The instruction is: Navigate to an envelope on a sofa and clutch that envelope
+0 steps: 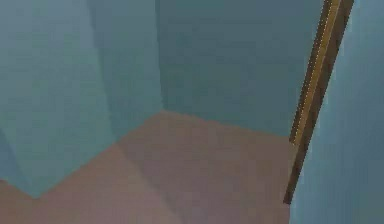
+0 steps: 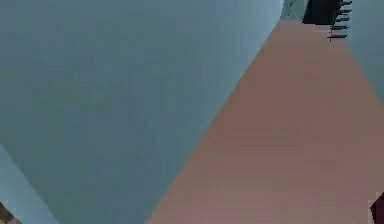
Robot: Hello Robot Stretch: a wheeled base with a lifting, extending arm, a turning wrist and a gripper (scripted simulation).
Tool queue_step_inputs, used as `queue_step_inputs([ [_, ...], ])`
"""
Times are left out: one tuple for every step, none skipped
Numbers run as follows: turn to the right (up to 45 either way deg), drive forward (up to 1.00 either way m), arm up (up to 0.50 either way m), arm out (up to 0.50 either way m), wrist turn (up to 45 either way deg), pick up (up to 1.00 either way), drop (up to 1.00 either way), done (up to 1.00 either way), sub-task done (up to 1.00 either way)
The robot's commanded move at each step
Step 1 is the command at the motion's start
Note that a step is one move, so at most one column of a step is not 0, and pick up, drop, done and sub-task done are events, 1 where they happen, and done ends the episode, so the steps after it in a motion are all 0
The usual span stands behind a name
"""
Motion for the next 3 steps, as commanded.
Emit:
queue_step_inputs([
  [0.0,0.45,0.00,0.00,0.0,0.00,0.00,0.00,0.00],
  [24.0,0.00,0.00,0.00,0.0,0.00,0.00,0.00,0.00],
  [0.0,1.00,0.00,0.00,0.0,0.00,0.00,0.00,0.00],
])
